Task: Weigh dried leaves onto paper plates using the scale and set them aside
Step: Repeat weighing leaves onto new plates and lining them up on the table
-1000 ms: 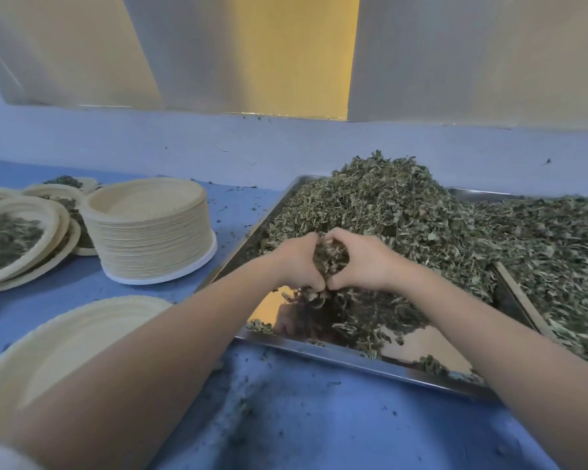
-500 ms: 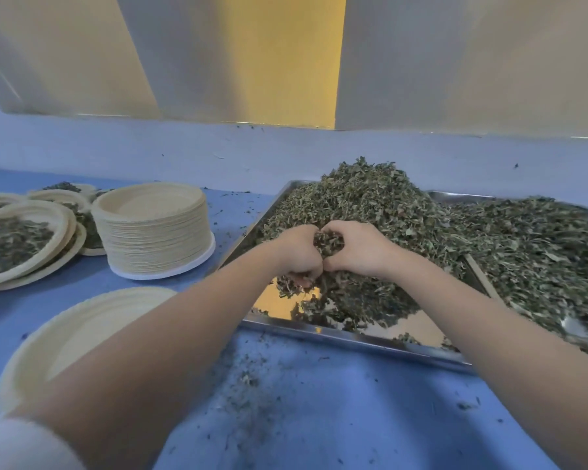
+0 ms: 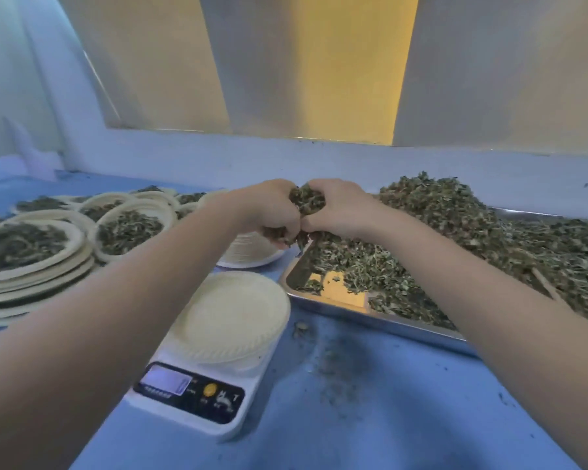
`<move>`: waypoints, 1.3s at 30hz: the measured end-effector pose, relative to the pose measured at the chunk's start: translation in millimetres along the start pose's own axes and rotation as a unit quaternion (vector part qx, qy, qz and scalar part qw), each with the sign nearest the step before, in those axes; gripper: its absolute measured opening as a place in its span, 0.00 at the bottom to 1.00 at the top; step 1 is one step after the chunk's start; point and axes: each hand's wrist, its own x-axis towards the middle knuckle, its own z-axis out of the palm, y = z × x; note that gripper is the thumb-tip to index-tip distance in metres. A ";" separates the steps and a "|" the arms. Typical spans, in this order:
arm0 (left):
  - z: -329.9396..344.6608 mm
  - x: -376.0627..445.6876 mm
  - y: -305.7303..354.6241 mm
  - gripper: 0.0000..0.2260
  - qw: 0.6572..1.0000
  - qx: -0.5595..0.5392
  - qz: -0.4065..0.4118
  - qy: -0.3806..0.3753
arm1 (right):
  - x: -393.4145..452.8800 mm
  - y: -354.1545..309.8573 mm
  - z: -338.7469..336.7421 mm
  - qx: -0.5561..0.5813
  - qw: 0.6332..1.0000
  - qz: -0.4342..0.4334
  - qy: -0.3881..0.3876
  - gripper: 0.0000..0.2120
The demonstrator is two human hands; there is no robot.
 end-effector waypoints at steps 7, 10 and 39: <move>-23.0 -64.6 -70.4 0.12 0.994 -0.043 -0.077 -0.062 | 3.7 -52.7 64.2 0.040 0.993 -0.004 -0.109 0.13; -26.7 -78.9 -86.5 0.30 0.988 -0.022 -0.101 -0.111 | 0.9 -55.0 70.1 -0.005 0.979 0.028 -0.200 0.27; 5.3 -79.0 -159.7 0.13 0.910 -0.277 0.019 0.308 | 8.7 -51.3 116.8 0.054 0.997 -0.043 -0.020 0.08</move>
